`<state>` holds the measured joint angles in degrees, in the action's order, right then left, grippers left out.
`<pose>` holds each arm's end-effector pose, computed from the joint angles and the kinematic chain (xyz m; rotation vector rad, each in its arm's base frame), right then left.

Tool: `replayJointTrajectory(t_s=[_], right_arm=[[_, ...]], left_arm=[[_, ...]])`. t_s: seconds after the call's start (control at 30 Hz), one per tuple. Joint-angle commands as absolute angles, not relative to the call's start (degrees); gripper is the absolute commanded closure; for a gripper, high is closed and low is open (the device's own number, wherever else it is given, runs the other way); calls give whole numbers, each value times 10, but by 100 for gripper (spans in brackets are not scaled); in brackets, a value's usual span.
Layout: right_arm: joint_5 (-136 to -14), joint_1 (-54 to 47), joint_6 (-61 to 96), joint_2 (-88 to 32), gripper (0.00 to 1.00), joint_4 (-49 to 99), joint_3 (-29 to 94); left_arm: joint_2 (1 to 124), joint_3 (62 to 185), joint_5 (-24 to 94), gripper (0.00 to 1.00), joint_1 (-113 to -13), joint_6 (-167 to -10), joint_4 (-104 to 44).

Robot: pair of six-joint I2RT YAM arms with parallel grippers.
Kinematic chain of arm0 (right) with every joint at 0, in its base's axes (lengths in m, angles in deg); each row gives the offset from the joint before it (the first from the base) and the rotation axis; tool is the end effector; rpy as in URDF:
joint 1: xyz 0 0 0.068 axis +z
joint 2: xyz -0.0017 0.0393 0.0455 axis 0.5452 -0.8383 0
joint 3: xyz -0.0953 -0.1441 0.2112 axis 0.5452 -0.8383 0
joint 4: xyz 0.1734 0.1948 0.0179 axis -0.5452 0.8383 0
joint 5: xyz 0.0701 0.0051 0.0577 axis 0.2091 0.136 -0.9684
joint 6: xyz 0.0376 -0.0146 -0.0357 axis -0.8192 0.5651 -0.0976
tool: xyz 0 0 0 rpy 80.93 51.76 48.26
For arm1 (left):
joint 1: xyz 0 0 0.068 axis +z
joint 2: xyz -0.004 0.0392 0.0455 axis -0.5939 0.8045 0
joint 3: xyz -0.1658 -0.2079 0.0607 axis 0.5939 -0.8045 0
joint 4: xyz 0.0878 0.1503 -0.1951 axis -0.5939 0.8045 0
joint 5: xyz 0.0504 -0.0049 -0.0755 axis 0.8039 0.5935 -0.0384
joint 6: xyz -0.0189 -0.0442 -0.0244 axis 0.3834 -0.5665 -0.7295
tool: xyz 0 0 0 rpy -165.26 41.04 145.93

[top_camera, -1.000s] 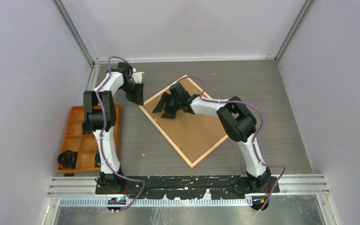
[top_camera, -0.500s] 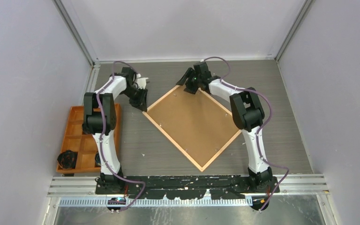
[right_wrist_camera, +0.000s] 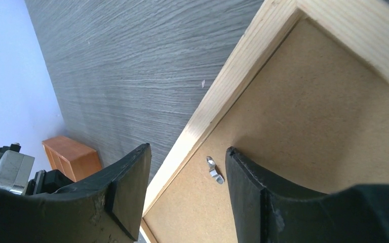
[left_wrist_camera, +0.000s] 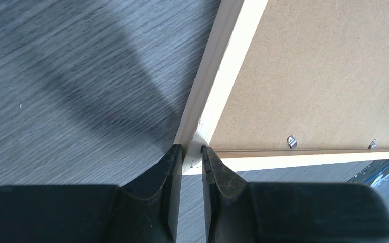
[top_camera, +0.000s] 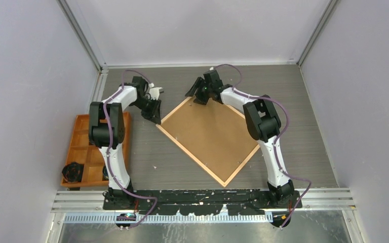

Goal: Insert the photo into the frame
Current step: Install the photo frame at the center of the board.

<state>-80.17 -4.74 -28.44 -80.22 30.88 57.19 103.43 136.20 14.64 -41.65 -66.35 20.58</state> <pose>0.4573 0.2553 0.1546 0.3918 2.4128 0.9647 0.3939 -0.0530 0.1681 0.4557 2.8256 -0.7135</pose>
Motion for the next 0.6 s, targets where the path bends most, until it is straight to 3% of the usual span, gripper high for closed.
replayJointTrajectory(t_s=[0.0, 0.57], right_arm=[[-813, -30, -270, -804, 40, 324, 558], [-816, -13, -290, -777, 42, 320, 524]], left_arm=[[1033, 1338, 141, 79, -429, -656, 221], [1037, 1340, 141, 80, -429, -660, 213]])
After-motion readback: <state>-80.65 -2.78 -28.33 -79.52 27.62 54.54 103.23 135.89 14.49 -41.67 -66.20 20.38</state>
